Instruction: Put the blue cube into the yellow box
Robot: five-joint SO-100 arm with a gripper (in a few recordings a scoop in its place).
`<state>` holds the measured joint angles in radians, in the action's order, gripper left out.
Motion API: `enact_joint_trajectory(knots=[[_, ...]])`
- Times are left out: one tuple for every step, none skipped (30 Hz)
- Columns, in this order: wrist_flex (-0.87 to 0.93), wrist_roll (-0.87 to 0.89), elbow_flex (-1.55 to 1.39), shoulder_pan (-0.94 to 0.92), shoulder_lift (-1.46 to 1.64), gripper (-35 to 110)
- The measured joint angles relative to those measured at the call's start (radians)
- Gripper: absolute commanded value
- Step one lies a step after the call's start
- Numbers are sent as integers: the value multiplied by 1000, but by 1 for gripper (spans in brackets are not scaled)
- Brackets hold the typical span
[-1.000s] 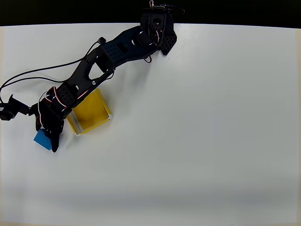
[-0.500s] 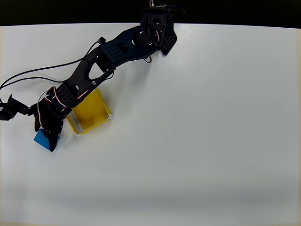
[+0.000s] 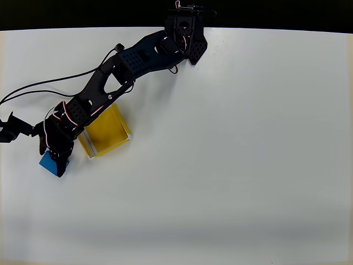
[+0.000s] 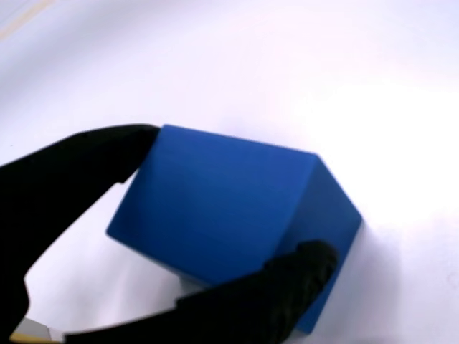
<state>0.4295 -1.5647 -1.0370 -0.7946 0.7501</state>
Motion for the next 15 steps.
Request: enact_joint_trajectory(knots=[[0, 0, 0, 0, 0, 42], [0, 0, 0, 0, 0, 42], [0, 0, 0, 0, 0, 42], [-2, 0, 2, 0, -8, 42], [-2, 0, 2, 0, -15, 42], [-2, -2, -2, 0, -23, 43], [-2, -8, -3, 0, -32, 43], [-2, -12, -3, 0, -38, 43], [-2, -15, -5, 0, -40, 43], [-2, -15, -5, 0, -40, 43], [-2, -18, -5, 0, -40, 43], [-2, -18, -5, 0, -40, 43], [-2, -17, -5, 0, -40, 43], [-2, -15, -5, 0, -40, 43], [-2, -15, -5, 0, -40, 42]])
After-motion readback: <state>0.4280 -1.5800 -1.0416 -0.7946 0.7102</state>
